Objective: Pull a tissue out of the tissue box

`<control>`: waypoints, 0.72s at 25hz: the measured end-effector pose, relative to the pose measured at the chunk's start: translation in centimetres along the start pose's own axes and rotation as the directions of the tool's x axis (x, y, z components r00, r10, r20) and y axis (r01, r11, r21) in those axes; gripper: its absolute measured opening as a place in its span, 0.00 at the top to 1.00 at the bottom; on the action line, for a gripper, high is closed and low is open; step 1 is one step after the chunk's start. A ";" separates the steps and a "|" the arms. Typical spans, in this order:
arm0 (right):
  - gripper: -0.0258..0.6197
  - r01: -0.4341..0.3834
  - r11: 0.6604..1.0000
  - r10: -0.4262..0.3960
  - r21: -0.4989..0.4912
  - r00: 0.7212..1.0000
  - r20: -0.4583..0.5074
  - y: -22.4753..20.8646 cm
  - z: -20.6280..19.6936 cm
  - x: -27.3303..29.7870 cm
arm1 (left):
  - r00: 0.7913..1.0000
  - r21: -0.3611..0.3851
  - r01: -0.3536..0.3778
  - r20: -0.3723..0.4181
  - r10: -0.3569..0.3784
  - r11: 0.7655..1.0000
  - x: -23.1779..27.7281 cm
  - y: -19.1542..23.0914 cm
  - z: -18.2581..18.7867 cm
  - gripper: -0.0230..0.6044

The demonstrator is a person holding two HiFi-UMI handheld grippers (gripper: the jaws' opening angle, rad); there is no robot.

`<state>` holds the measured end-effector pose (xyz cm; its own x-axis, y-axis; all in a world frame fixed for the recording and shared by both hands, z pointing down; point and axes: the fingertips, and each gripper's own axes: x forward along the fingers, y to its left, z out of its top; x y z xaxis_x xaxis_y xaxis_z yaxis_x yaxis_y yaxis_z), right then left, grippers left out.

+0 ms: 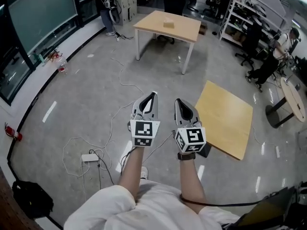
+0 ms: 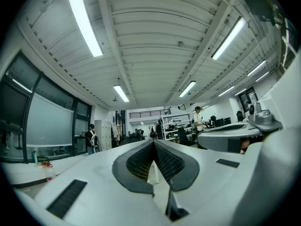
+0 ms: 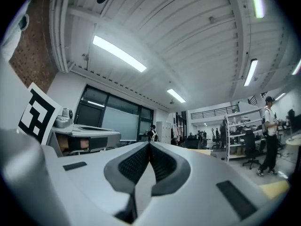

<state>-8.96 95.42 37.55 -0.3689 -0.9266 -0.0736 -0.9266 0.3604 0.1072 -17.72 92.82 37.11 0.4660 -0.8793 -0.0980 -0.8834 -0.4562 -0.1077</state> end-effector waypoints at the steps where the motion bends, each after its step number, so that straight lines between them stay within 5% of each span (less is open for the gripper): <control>1: 0.96 0.012 1.000 -0.012 0.003 1.000 0.007 0.1 0.0 1.2 | 1.000 -0.011 0.000 0.010 0.000 1.000 0.6 1.3 0.0 0.96; 8: 0.96 0.000 1.000 0.002 0.028 0.999 -0.049 1.5 -3.3 7.6 | 0.995 -0.147 0.071 0.081 -0.060 0.987 4.3 5.3 -2.1 0.96; 18: 0.96 -0.045 0.994 0.054 0.099 0.994 -0.095 -2.9 -7.6 18.6 | 1.000 -0.140 0.008 0.006 -0.007 0.990 13.2 11.7 -6.5 0.96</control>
<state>-12.55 76.30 43.45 -0.4101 -0.9116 0.0267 -0.9118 0.4105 0.0117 -22.25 75.03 41.00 0.4724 -0.8753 -0.1036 -0.8780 -0.4776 0.0311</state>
